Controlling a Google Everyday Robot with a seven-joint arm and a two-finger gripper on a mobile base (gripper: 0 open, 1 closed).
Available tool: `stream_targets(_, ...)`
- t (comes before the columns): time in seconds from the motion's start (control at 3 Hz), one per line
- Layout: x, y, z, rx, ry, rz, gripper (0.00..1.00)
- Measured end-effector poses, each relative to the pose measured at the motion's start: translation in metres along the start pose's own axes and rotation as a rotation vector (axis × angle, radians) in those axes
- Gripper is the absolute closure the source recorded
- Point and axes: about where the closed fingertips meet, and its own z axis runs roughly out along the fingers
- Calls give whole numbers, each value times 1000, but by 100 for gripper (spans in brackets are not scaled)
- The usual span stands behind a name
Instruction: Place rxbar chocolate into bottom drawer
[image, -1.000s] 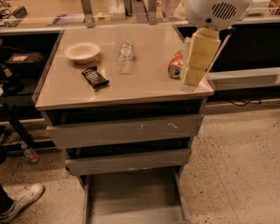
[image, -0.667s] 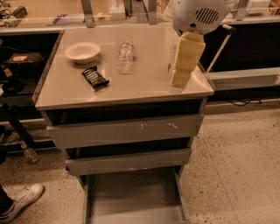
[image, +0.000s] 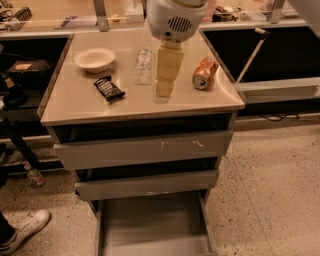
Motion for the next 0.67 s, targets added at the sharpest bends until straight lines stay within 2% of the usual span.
stream_targets(0.33,-22,-12,22,-25,-4,-47,0)
stream_targets(0.67,-23,-12,23,-25,-4,-47,0)
